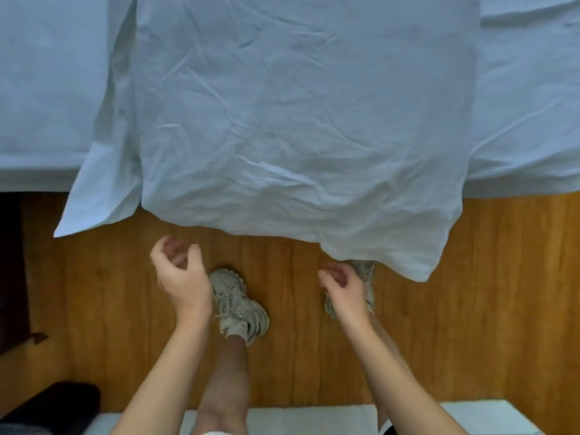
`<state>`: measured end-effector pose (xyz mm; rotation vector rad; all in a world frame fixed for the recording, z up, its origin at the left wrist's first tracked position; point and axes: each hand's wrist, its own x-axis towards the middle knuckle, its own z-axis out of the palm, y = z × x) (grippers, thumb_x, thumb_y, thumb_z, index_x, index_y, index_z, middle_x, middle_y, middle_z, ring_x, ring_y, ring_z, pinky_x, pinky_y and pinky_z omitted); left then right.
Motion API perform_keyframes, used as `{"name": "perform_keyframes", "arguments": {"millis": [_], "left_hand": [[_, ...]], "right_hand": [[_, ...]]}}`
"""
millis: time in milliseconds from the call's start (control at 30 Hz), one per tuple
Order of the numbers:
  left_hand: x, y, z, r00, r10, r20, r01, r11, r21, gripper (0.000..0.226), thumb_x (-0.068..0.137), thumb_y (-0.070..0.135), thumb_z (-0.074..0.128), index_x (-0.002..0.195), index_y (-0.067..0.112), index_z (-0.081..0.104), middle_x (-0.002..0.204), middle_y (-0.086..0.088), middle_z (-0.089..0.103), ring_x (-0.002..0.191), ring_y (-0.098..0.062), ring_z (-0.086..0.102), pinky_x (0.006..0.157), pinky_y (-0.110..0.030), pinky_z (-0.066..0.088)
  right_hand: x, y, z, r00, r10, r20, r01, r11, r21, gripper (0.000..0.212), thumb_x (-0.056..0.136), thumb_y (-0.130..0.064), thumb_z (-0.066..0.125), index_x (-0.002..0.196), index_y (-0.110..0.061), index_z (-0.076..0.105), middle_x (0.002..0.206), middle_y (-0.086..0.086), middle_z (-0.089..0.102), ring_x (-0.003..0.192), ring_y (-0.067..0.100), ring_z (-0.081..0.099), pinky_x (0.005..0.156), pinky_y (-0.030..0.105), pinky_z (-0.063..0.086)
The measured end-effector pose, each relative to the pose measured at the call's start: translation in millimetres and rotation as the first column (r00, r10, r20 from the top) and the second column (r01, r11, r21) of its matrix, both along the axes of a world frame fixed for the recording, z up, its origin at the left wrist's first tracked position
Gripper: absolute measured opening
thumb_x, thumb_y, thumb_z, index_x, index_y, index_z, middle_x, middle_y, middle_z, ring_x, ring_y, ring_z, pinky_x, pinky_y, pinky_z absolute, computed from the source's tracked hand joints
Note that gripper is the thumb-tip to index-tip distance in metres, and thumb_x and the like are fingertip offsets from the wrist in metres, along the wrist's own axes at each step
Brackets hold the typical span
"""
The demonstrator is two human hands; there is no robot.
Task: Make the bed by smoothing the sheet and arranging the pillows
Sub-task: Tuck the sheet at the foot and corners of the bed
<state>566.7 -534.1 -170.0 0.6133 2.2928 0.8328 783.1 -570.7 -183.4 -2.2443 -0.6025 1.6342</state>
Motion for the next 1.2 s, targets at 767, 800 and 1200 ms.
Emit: {"name": "perform_keyframes", "arguments": {"millis": [767,800,1200], "left_hand": [[-79,35,11,0.863,-0.352,0.361,0.293,0.933,0.208,0.022,0.091,0.008,0.060,0.077,0.026,0.060,0.070,0.009,0.064,0.067,-0.001,0.059,0.059,-0.023,0.047],[-82,30,11,0.863,-0.374,0.339,0.321,0.925,0.203,0.017,0.092,0.010,0.059,0.079,0.022,0.060,0.072,0.003,0.065,0.068,-0.006,0.060,0.059,-0.027,0.048],[-105,52,3,0.814,-0.559,0.156,0.560,0.827,0.046,0.035,0.084,0.030,0.068,0.112,0.025,0.047,0.099,0.017,0.057,0.088,0.001,0.057,0.070,-0.016,0.044]], "right_hand": [[-192,51,1,0.641,-0.685,-0.347,0.737,0.676,0.027,0.046,0.086,-0.021,0.070,0.129,-0.012,0.057,0.116,0.001,0.069,0.103,0.016,0.068,0.094,0.034,0.053],[-192,46,-1,0.689,-0.664,-0.290,0.703,0.710,0.043,0.049,0.085,-0.025,0.071,0.130,-0.012,0.056,0.113,0.000,0.070,0.098,0.014,0.068,0.089,0.030,0.054],[-200,39,32,0.877,-0.102,0.470,-0.123,0.898,0.424,0.018,0.094,-0.020,0.056,0.077,-0.017,0.060,0.065,-0.008,0.057,0.059,0.005,0.051,0.056,0.023,0.040]]}}
